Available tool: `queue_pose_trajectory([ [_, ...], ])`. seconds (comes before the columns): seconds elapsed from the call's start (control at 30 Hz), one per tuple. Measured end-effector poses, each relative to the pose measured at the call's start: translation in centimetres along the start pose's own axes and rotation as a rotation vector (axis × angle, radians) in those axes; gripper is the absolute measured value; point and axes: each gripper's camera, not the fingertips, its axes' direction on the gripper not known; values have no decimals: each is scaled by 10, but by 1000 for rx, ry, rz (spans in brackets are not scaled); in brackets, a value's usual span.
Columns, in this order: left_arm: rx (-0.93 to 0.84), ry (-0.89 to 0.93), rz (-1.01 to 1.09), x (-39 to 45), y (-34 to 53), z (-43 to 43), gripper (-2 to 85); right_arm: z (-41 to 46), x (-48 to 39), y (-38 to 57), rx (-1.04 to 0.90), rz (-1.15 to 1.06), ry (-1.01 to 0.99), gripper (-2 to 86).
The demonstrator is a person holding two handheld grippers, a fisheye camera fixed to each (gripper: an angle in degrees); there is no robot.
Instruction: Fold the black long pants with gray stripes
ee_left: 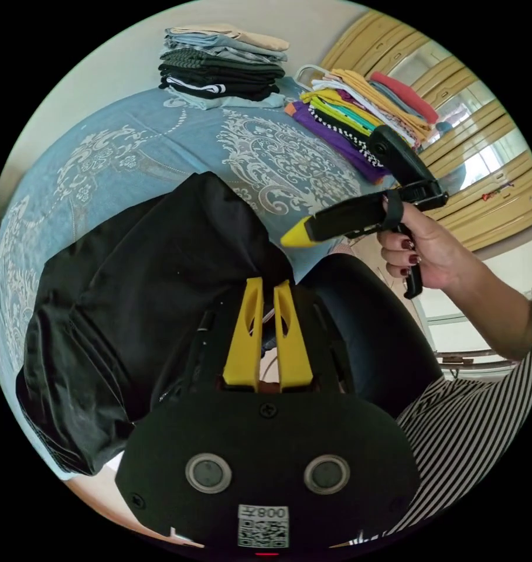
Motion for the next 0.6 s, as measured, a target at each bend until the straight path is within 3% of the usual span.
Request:
queue_pose_trajectory([
  [0.17,36,7,22,18,10,-19,28,-20,25,-45,107,36,42,78],
  [0.4,47,14,45,29,26,-36,24,21,53,-126,23,77,35,85],
  [0.6,55,21,61,32,42,-56,23,53,62,-155,-36,107,8,39],
])
